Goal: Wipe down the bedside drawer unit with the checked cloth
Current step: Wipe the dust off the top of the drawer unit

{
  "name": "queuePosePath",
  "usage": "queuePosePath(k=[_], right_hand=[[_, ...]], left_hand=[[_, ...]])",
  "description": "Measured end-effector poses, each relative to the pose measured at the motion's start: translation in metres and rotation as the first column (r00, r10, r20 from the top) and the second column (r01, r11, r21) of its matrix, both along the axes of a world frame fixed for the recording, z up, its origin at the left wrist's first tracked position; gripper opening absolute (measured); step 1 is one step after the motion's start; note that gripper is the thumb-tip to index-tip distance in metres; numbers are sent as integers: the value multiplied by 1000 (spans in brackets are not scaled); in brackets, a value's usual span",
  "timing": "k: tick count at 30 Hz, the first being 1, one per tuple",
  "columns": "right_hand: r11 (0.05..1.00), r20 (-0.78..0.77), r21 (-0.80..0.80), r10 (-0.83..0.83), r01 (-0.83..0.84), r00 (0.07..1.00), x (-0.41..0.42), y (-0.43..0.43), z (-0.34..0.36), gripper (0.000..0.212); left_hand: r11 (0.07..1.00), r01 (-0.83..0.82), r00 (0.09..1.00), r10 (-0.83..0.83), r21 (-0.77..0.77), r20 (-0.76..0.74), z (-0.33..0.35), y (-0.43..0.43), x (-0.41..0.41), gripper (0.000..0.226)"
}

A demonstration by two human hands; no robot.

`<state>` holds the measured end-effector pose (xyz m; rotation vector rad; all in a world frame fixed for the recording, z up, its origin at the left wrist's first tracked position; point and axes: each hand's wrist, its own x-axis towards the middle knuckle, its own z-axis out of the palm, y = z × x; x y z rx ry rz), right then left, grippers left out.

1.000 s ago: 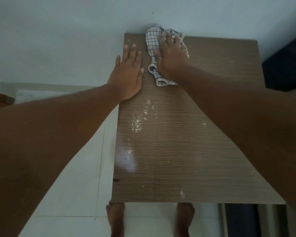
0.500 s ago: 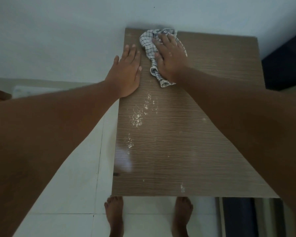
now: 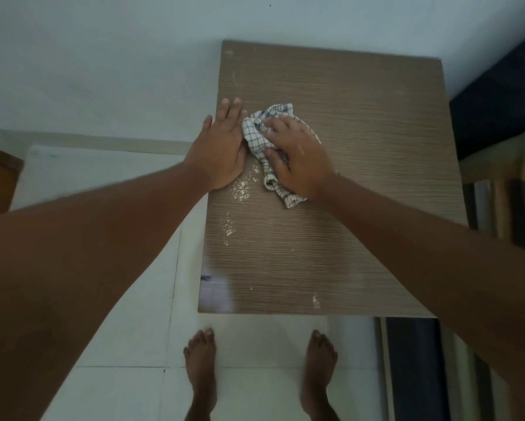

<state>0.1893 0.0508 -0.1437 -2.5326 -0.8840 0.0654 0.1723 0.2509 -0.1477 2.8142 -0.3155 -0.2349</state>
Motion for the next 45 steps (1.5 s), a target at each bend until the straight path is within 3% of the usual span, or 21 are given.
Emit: queuePosePath(k=[4,9,17,27,36,39,42,45], right_hand=[[999,0,5,52,-52,999,-36,-10,-3,40],[992,4,52,118,-118,993,-79,-25,-8,35],[985,-43,68,159,-156,986,-140,-49,-15,32],[996,-99,48,76,-71,992,-232,-66,-18,36],[984,-189,166,89,-57,978,-300,-74,-35,37],[975,-260,221,38,22,965,-323,-78,-33,46],[952,-291,287,-15,102,957,-329,-78,-21,35],[920,-311,346,-75,186,947,-313,-67,2,40]], left_hand=[[999,10,999,-9,37,-33,3,-3,-16,69],[1000,-2,1000,2,2,-6,2,-6,-28,57],[999,-34,999,34,22,9,0,-15,-41,57],[995,-39,999,37,94,22,0,-23,-55,57],[991,-37,999,35,128,18,0,-24,-59,57],[993,-45,999,43,104,28,1,-25,-59,57],[996,-51,998,48,73,37,0,-24,-57,56],[998,-45,999,44,39,32,1,-21,-55,56]])
